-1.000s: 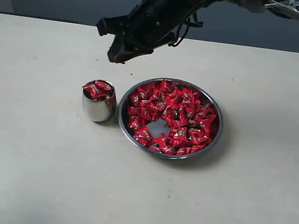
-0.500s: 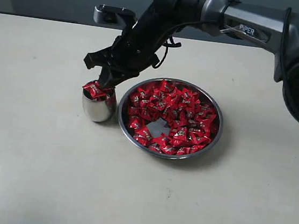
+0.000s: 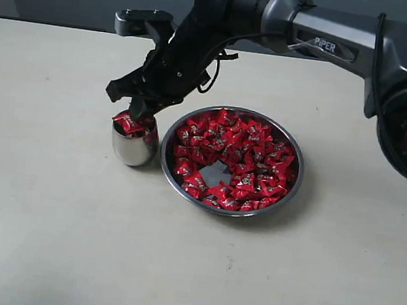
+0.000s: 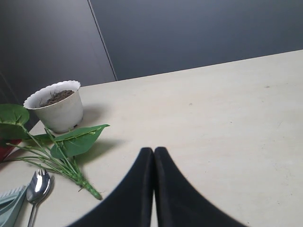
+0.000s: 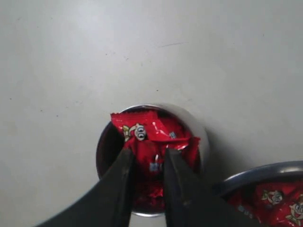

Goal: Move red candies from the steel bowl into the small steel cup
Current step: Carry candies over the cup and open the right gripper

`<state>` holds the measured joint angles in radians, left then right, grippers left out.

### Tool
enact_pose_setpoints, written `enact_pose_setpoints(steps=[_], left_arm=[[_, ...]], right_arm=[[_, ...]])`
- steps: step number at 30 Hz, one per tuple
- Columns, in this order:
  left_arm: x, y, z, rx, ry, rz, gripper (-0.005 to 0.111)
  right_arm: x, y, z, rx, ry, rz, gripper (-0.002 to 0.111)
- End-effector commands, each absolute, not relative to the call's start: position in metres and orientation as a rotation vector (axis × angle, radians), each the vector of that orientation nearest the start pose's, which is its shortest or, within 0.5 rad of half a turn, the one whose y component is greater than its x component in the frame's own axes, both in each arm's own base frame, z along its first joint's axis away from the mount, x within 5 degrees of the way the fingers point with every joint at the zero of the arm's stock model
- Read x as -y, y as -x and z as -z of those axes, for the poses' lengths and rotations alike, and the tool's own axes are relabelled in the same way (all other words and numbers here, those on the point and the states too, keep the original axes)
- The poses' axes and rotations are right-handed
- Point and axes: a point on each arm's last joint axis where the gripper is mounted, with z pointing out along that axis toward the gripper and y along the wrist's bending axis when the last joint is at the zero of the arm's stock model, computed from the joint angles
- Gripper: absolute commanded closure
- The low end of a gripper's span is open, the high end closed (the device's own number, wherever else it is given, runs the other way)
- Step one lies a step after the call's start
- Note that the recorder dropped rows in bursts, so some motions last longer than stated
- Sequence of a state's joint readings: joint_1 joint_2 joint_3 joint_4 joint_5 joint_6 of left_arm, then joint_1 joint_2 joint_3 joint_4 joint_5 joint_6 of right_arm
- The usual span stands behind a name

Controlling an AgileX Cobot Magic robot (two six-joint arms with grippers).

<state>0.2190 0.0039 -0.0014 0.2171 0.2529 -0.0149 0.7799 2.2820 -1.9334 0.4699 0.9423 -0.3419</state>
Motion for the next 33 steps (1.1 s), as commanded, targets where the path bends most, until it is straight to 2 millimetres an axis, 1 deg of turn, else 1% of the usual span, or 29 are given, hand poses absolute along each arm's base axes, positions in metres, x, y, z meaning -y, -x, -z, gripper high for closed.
enact_pose_setpoints(steps=[1, 11, 17, 22, 33], left_arm=[[-0.017, -0.053, -0.192, -1.729, 0.056, -0.350, 0.106], [-0.017, -0.053, -0.192, -1.729, 0.056, -0.350, 0.106], [-0.017, -0.053, -0.192, -1.729, 0.056, -0.350, 0.106], [-0.017, -0.053, -0.192, -1.729, 0.056, -0.350, 0.106], [-0.017, -0.053, -0.192, -1.729, 0.056, -0.350, 0.106]], right_arm=[[-0.371, -0.333, -0.193, -2.478, 1.246, -0.647, 0.098], [-0.372, -0.332, -0.194, -2.481, 1.239, -0.667, 0.098], [-0.375, -0.328, -0.194, -2.485, 1.252, -0.680, 0.098], [-0.378, -0.326, -0.182, -2.508, 1.274, -0.668, 0.098], [-0.377, -0.325, -0.181, -2.509, 1.296, -0.641, 0.098]])
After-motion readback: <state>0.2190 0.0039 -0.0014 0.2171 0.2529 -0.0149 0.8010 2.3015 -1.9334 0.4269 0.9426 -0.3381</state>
